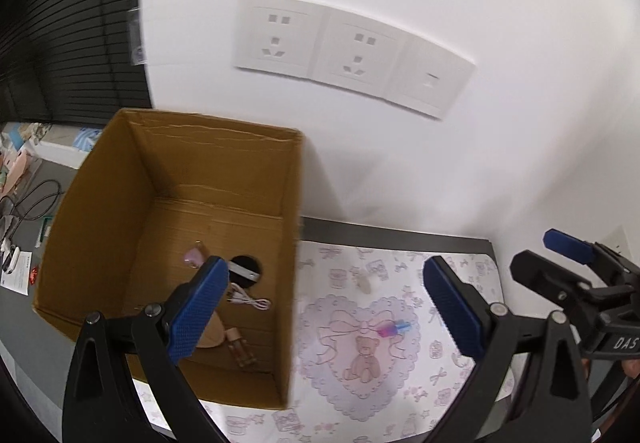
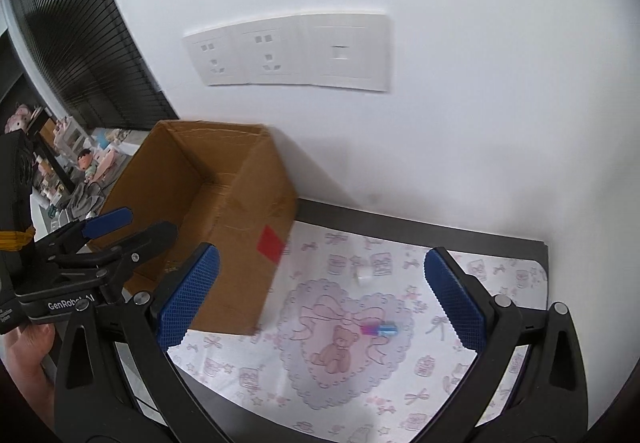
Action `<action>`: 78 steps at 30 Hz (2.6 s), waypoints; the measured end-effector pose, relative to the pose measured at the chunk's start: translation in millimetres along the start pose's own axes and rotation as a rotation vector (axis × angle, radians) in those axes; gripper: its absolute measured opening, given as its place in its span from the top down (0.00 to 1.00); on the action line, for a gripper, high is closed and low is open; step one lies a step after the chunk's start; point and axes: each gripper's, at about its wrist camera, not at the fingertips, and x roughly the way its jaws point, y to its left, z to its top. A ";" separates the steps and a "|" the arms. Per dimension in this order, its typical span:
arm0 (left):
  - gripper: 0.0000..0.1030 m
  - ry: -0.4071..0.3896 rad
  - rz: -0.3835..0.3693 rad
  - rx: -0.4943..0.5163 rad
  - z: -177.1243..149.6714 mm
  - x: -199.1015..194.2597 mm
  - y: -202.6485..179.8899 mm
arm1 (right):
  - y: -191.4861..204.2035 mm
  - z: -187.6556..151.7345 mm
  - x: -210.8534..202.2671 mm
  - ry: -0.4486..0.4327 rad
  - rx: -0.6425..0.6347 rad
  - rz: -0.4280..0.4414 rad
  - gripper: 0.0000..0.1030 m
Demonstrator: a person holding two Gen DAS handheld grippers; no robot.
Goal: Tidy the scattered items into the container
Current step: 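Move both open tools from the box back over the mat, then grasp the white cylinder with the left gripper while the right grasps the blue-pink tube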
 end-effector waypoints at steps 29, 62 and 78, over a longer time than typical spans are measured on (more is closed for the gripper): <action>0.00 0.159 -0.046 0.135 -35.8 75.8 -128.1 | -132.5 -34.1 1.8 0.030 0.177 -0.026 0.00; 0.14 0.391 0.023 0.120 -69.4 206.8 -92.7 | -157.6 -115.9 140.5 0.322 0.199 0.051 0.15; 0.33 0.489 0.006 0.110 -81.9 271.7 -82.8 | -140.5 -150.3 202.0 0.446 0.191 0.085 0.28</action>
